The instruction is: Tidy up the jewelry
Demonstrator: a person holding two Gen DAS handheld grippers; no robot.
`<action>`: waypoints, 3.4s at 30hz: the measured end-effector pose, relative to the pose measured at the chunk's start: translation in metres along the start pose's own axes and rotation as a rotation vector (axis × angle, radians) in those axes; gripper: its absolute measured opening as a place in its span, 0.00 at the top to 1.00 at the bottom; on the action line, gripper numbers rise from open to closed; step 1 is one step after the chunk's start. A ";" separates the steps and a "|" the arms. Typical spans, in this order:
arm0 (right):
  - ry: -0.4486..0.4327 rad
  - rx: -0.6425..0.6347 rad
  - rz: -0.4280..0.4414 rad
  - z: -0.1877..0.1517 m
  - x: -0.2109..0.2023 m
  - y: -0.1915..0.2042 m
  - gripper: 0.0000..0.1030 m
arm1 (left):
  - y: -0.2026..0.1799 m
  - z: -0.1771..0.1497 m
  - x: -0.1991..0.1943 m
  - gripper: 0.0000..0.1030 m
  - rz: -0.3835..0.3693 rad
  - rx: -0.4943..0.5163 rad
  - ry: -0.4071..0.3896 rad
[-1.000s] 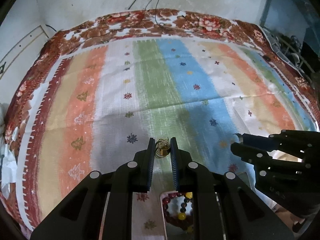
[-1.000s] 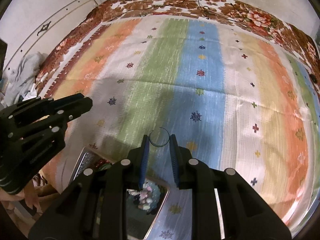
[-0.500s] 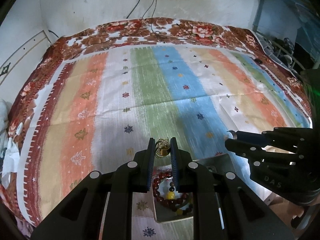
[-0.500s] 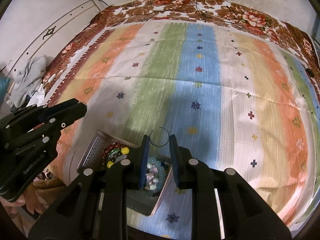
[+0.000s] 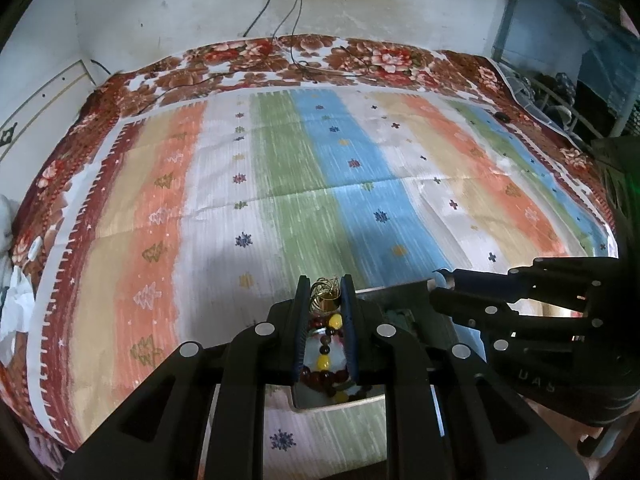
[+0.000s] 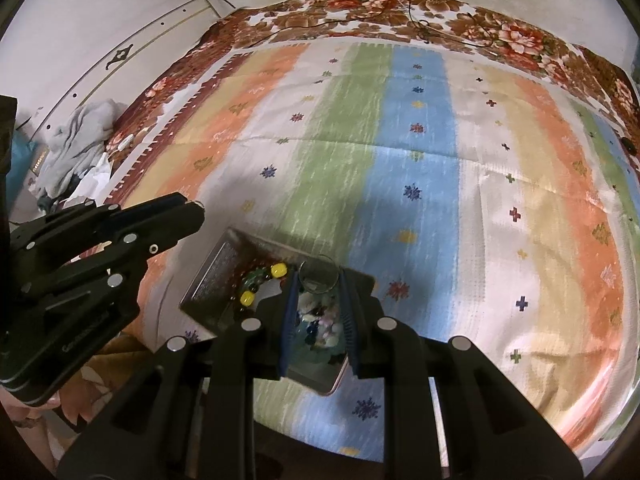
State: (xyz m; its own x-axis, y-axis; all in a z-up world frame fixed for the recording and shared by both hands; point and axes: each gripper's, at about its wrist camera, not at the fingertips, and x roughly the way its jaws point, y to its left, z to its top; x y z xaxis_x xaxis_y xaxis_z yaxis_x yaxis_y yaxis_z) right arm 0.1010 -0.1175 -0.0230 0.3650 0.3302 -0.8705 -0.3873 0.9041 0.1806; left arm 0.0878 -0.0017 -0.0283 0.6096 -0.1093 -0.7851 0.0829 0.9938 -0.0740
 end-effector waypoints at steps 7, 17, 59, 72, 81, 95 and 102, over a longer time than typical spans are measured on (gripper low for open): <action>-0.001 -0.019 0.012 -0.016 -0.005 0.011 0.79 | -0.005 -0.015 -0.010 0.85 -0.011 0.012 -0.006; 0.001 -0.021 0.012 -0.020 -0.007 0.015 0.79 | -0.005 -0.019 -0.011 0.85 -0.005 0.007 -0.007; -0.141 0.067 -0.106 -0.043 -0.042 -0.024 0.09 | 0.009 -0.023 -0.030 0.11 -0.019 -0.029 -0.073; -0.279 -0.016 -0.138 -0.072 -0.076 -0.008 0.05 | -0.002 -0.046 -0.053 0.05 -0.011 0.021 -0.149; -0.364 -0.030 -0.114 -0.089 -0.096 -0.004 0.05 | -0.018 -0.062 -0.079 0.05 0.022 0.080 -0.258; -0.454 -0.057 -0.123 -0.114 -0.114 0.002 0.05 | -0.024 -0.078 -0.094 0.06 0.029 0.070 -0.321; -0.447 -0.057 -0.113 -0.116 -0.111 0.003 0.05 | -0.029 -0.082 -0.096 0.06 0.027 0.095 -0.340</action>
State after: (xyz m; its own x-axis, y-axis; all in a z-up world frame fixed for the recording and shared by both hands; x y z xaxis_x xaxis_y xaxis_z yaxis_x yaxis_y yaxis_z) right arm -0.0386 -0.1826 0.0209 0.7318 0.3262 -0.5983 -0.3656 0.9289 0.0592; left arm -0.0378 -0.0185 -0.0010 0.8391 -0.0995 -0.5348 0.1266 0.9918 0.0143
